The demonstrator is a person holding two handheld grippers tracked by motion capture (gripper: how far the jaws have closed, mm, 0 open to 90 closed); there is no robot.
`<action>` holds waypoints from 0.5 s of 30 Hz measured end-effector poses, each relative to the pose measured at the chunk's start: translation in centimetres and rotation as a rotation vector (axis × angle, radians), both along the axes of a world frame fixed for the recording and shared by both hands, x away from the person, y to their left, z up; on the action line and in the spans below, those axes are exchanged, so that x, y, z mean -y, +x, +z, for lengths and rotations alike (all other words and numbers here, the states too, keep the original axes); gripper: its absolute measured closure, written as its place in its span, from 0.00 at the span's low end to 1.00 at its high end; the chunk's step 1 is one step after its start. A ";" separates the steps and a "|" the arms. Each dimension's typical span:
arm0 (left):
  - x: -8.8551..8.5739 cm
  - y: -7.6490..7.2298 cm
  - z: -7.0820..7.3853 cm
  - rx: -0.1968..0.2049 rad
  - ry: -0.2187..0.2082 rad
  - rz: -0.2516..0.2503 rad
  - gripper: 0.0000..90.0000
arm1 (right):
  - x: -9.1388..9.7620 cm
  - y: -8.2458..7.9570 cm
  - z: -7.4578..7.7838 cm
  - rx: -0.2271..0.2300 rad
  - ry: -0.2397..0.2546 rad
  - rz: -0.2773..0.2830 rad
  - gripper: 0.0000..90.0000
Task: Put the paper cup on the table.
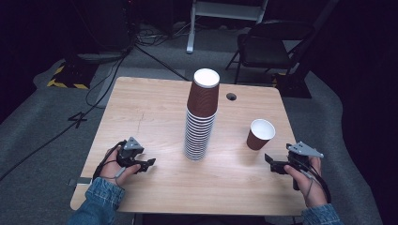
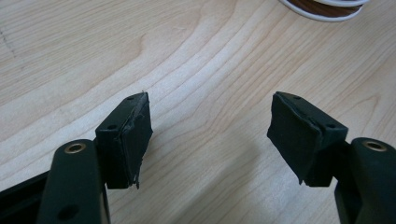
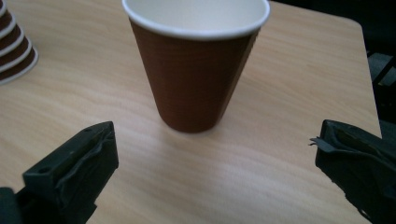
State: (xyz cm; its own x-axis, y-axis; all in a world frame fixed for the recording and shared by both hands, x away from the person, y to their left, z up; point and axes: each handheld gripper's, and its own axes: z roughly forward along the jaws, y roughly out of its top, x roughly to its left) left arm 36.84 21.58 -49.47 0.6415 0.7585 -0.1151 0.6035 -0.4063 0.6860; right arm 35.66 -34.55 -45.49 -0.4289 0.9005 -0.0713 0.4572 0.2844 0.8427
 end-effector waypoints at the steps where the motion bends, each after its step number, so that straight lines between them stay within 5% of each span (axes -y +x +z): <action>1: -0.1 0.0 0.0 -0.006 0.001 0.005 0.33 | 0.3 -0.2 -0.2 -0.012 -0.009 0.008 0.00; 10: -1.1 0.1 -0.2 -0.018 0.028 0.036 0.28 | 2.8 -1.4 -3.0 -0.122 -0.013 -0.030 0.12; 15: -1.3 0.2 -0.8 0.047 0.072 0.019 0.19 | 3.0 -1.6 -4.7 -0.137 -0.079 -0.012 0.16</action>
State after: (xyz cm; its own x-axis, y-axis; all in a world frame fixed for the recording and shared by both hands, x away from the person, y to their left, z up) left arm 37.07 22.91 -50.32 0.6301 0.7759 -0.0297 0.5794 -0.4443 0.6833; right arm 34.08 -37.60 -50.20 -0.4284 0.8997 -0.0837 0.5698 0.3409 0.7478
